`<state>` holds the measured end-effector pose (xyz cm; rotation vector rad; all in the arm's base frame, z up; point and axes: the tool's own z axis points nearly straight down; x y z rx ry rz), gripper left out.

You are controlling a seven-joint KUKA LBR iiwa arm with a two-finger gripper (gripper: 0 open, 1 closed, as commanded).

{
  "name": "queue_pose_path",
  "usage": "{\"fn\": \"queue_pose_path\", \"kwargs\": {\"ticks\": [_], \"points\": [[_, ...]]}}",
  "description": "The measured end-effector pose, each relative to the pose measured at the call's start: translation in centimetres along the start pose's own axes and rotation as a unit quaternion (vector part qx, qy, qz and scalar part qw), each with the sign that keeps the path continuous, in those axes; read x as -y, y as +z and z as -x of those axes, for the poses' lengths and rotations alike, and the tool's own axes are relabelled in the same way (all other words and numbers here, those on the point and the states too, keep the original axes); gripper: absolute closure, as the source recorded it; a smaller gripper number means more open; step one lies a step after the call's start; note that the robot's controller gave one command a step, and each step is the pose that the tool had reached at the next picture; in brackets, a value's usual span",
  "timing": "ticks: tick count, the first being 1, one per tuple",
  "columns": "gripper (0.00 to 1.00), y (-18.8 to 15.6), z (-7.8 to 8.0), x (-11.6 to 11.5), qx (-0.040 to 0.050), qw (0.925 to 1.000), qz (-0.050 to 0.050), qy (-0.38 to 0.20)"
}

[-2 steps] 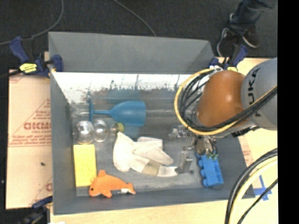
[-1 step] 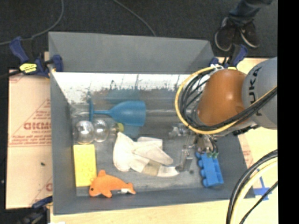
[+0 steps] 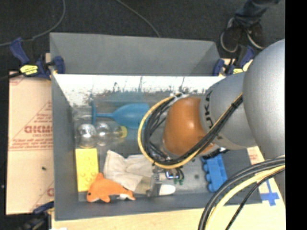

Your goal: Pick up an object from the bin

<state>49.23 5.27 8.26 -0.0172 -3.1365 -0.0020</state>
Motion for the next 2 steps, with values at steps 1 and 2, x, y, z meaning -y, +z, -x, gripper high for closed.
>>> {"fn": "queue_pose_path", "kwargs": {"ticks": [1,2], "points": [[1.0,1.08,4.3,0.78,0.0046,0.9908,-0.002,-0.135],[1.0,1.08,4.3,0.78,0.0046,0.9908,-0.002,-0.136]]}}
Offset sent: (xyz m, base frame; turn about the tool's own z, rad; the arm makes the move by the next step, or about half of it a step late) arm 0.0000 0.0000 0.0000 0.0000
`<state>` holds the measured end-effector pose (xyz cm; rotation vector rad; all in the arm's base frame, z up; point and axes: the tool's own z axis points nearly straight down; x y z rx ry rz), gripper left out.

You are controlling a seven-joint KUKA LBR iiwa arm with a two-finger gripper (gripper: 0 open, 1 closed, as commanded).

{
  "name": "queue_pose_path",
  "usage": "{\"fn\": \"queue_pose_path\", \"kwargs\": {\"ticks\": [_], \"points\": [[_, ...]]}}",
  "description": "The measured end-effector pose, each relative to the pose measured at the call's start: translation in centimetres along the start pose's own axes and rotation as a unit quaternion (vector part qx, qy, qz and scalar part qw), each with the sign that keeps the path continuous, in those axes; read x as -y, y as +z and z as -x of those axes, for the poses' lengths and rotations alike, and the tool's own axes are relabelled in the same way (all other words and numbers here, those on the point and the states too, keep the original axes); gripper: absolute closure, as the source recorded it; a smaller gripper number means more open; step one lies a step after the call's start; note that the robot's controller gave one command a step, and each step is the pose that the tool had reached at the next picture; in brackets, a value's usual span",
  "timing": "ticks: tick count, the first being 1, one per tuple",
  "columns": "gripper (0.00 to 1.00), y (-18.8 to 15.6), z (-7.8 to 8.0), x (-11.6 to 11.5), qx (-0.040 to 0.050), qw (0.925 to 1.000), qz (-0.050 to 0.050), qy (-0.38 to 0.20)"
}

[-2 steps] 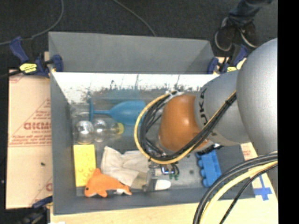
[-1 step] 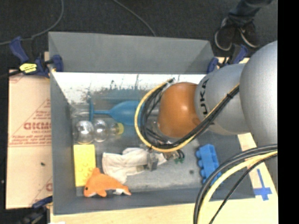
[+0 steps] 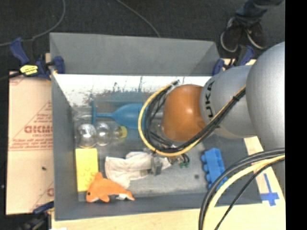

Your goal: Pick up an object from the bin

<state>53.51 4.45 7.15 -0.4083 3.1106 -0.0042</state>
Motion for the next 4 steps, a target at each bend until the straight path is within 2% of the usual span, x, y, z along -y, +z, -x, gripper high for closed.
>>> {"fn": "queue_pose_path", "kwargs": {"ticks": [1,2,3,4], "points": [[1.0,-7.5,0.8,-0.1,0.0024,1.0,-0.001,-0.001],[0.0,-15.4,-0.1,0.6,0.0002,0.9996,0.0,-0.027],[0.0,-15.8,-0.2,0.7,0.0015,0.9996,0.0,-0.028],[0.0,-11.7,-3.0,1.2,0.0011,0.9815,-0.001,-0.191]]}}
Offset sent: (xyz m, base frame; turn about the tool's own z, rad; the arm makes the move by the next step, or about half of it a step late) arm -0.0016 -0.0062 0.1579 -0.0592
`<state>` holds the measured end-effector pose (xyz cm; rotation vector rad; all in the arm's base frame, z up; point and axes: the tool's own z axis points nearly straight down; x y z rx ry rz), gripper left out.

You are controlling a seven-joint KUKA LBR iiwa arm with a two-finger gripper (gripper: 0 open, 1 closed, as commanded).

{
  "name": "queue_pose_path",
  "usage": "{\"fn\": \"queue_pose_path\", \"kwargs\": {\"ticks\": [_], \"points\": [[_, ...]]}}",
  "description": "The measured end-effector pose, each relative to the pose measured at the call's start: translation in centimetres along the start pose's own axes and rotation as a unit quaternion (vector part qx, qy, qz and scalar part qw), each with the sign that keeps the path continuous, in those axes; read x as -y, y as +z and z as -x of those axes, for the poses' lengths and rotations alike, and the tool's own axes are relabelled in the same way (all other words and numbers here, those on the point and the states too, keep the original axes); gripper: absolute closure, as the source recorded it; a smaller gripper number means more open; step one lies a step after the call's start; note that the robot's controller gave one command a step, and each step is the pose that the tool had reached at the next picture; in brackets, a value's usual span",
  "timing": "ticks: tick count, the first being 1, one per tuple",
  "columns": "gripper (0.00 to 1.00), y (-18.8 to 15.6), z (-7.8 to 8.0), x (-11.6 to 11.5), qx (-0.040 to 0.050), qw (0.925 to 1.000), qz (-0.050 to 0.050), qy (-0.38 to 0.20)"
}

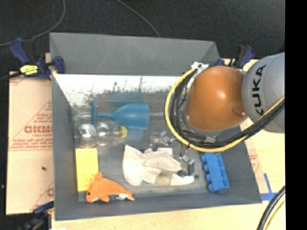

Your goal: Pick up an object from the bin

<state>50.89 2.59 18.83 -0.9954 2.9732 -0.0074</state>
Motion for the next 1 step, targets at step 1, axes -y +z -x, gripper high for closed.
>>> {"fn": "queue_pose_path", "kwargs": {"ticks": [1], "points": [[0.0,-0.43,0.2,2.12,0.0024,0.9855,0.0,0.17]]}}
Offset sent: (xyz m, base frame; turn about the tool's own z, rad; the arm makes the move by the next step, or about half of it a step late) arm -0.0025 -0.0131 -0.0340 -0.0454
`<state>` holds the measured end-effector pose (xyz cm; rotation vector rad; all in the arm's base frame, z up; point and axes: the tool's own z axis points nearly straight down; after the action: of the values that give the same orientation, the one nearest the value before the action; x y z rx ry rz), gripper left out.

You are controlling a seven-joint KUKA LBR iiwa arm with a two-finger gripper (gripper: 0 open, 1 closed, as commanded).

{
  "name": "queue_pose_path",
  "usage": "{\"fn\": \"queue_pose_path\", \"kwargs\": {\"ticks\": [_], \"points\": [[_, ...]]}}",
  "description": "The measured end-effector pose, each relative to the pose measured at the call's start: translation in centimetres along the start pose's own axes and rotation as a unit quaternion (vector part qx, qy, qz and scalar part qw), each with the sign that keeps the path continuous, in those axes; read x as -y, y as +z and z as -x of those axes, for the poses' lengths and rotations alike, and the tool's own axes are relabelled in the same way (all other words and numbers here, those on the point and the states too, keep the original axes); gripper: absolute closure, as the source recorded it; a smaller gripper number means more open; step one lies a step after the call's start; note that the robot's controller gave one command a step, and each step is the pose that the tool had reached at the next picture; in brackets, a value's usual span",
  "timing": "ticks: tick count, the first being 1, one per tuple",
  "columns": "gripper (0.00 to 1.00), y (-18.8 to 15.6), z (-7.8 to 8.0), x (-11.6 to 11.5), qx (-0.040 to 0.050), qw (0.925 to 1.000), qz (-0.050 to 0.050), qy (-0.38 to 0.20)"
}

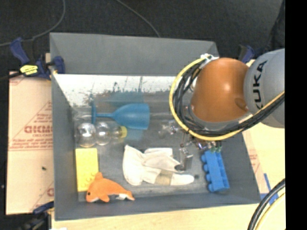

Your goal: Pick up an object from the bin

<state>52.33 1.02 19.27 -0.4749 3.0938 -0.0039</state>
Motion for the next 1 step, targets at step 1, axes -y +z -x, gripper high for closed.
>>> {"fn": "queue_pose_path", "kwargs": {"ticks": [1], "points": [[0.0,2.57,-0.99,-0.47,-0.0012,0.9899,0.0,-0.142]]}}
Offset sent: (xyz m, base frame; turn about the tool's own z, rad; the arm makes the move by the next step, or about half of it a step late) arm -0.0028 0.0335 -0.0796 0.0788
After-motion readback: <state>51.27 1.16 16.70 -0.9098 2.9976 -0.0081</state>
